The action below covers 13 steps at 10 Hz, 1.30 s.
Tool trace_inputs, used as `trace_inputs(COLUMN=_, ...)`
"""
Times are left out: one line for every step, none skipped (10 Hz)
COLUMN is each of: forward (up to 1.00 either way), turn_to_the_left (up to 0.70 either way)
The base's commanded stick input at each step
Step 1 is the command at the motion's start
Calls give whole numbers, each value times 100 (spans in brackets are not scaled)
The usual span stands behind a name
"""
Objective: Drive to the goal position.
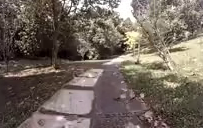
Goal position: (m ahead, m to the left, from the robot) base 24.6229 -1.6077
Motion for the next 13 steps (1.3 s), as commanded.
trace_inputs(forward=45, turn_to_the_left=0)
trace_inputs(forward=45, turn_to_the_left=0)
trace_inputs(forward=45, turn_to_the_left=0)
trace_inputs(forward=45, turn_to_the_left=0)
trace_inputs(forward=45, turn_to_the_left=0)
trace_inputs(forward=45, turn_to_the_left=0)
trace_inputs(forward=45, turn_to_the_left=0)
trace_inputs(forward=45, turn_to_the_left=0)
trace_inputs(forward=45, turn_to_the_left=0)
trace_inputs(forward=45, turn_to_the_left=0)
trace_inputs(forward=45, turn_to_the_left=0)
trace_inputs(forward=45, turn_to_the_left=0)
trace_inputs(forward=45, turn_to_the_left=0)
